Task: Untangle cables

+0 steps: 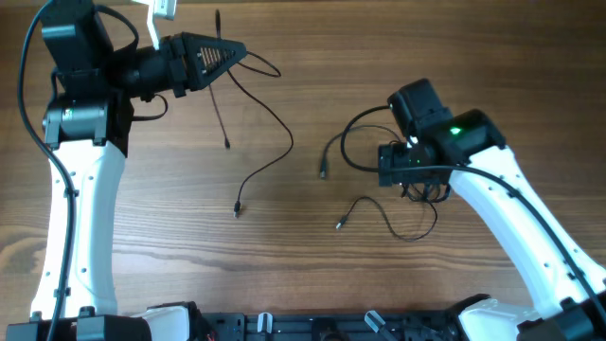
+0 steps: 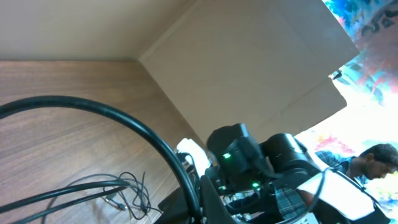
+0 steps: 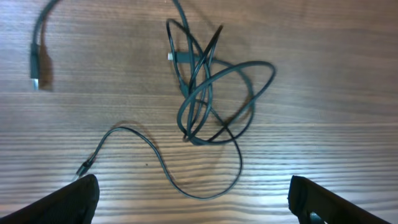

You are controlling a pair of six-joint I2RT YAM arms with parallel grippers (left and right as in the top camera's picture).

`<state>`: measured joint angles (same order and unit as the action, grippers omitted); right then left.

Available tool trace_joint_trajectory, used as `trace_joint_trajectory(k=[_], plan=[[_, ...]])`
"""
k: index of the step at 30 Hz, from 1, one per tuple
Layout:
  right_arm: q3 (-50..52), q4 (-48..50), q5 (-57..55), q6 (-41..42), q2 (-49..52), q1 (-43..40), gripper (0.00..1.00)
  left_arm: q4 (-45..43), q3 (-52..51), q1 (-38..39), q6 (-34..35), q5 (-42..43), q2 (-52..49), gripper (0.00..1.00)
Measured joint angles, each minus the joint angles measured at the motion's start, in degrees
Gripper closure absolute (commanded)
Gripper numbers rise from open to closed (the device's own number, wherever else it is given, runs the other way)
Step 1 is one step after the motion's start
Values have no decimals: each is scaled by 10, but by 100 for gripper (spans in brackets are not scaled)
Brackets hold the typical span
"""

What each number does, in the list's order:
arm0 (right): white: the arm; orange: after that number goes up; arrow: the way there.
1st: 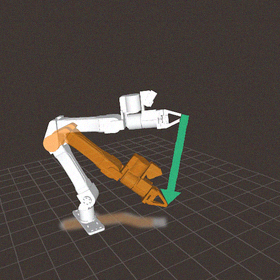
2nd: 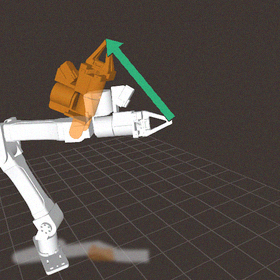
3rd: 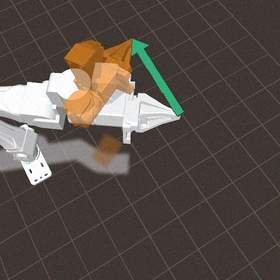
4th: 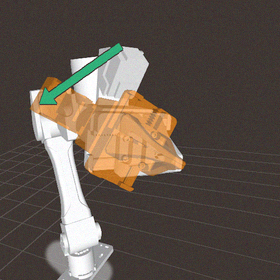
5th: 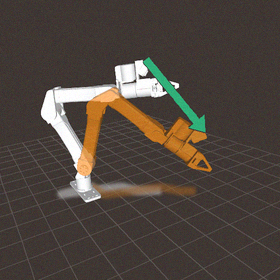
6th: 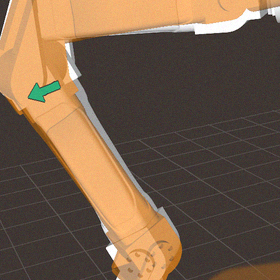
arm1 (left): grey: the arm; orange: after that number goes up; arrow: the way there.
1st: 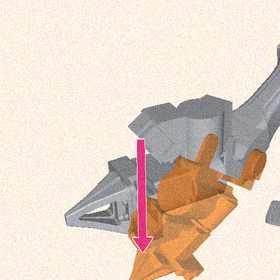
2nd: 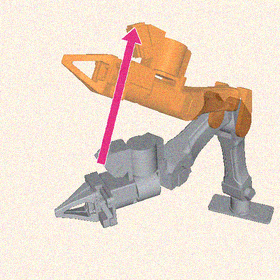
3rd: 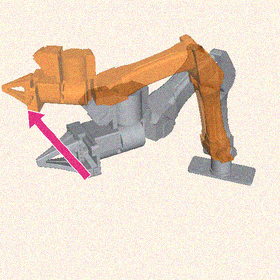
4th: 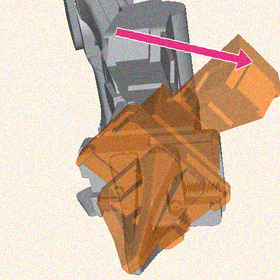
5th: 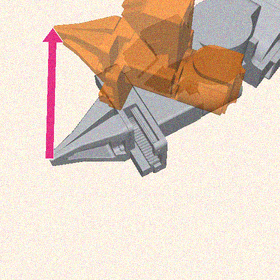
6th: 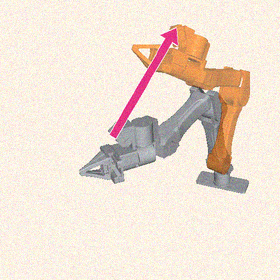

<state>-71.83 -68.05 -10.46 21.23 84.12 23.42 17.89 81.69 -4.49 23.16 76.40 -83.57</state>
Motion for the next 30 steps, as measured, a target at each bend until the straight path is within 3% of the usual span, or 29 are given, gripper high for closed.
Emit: trace_joint_trajectory(k=[6,9,17,23,30], plan=[[59,73,46,-1,4,0,1,28,0,-13,-10,-24,0,96],[78,147,108,-40,4,0,0,49,0,-20,-15,-34,0,96],[89,345,381,-214,6,0,0,53,0,-21,-21,-41,0,96],[89,515,558,-264,6,7,0,50,0,-21,-21,-45,0,96],[89,580,560,-292,7,73,1,49,0,-21,-21,-45,0,96]])
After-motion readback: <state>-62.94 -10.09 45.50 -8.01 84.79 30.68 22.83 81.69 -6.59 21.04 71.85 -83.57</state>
